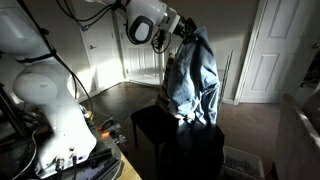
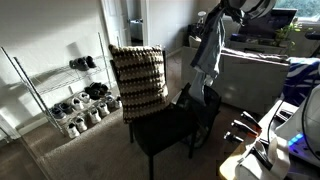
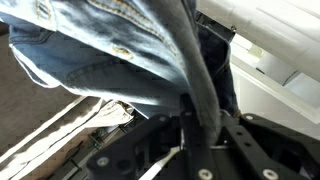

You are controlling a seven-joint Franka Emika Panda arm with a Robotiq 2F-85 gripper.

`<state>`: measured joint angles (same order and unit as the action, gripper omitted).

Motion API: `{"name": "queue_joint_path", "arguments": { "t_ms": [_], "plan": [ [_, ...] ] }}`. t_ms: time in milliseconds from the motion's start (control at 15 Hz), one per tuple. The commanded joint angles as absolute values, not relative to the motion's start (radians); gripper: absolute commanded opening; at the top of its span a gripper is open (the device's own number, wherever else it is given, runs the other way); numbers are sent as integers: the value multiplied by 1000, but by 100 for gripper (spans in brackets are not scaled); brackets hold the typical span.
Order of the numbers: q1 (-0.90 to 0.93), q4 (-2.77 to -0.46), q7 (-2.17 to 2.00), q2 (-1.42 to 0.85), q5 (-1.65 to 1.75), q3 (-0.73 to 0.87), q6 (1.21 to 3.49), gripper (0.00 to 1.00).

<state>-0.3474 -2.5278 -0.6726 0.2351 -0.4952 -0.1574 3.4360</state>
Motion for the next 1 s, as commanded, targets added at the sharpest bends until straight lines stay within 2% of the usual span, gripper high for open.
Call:
{"name": "queue_joint_path", "arguments": {
  "t_ms": [0, 267, 333, 933],
  "plan": [
    [-409, -2486, -649, 152, -522, -195, 3494, 2],
    [-467, -2487, -634, 96, -551, -202, 3474, 2],
    [-436, -2515, -672, 117, -512, -180, 3451, 8],
    [-456, -2505, -672, 91, -516, -188, 3451, 8]
  ]
}}
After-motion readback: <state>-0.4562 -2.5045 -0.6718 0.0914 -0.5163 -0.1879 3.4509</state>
